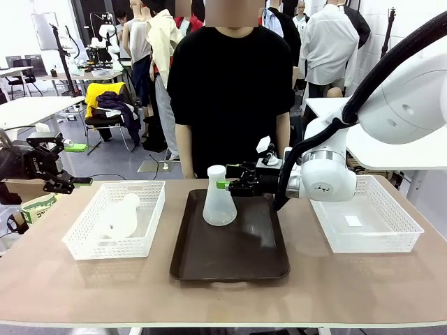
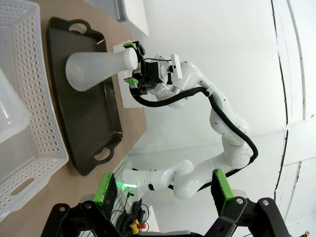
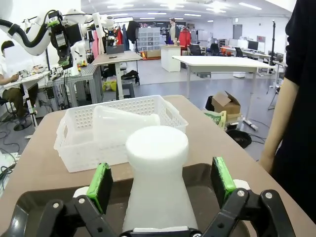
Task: Prepare the laboratory tools.
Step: Place the picked Big flask upright in the Handle tray as instructed by the person, then pick up the Big flask that the person points to.
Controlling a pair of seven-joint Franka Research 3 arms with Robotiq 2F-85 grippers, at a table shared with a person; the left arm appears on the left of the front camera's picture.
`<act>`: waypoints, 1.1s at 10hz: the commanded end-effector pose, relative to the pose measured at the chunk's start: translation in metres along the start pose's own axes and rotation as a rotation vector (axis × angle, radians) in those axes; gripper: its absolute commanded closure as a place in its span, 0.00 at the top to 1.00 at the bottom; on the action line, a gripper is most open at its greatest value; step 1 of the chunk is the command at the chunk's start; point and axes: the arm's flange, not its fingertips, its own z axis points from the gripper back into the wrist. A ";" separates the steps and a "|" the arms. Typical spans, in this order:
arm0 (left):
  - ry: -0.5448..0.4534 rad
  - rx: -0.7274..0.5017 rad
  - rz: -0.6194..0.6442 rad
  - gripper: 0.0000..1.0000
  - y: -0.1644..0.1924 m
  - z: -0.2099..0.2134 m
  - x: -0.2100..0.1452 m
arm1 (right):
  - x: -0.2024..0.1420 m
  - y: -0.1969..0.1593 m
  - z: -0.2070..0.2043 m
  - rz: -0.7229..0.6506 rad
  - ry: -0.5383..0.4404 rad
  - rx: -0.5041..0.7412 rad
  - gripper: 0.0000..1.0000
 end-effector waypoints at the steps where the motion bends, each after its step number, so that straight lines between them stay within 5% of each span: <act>1: -0.003 -0.005 -0.002 1.00 -0.001 0.001 0.000 | -0.002 -0.002 -0.003 0.029 -0.012 0.008 1.00; 8: -0.003 -0.005 -0.002 1.00 -0.001 0.001 0.000 | 0.001 -0.001 -0.001 0.013 -0.004 0.002 1.00; 11: -0.003 -0.005 -0.002 1.00 -0.001 0.001 0.000 | 0.022 -0.016 0.026 0.000 0.076 0.000 1.00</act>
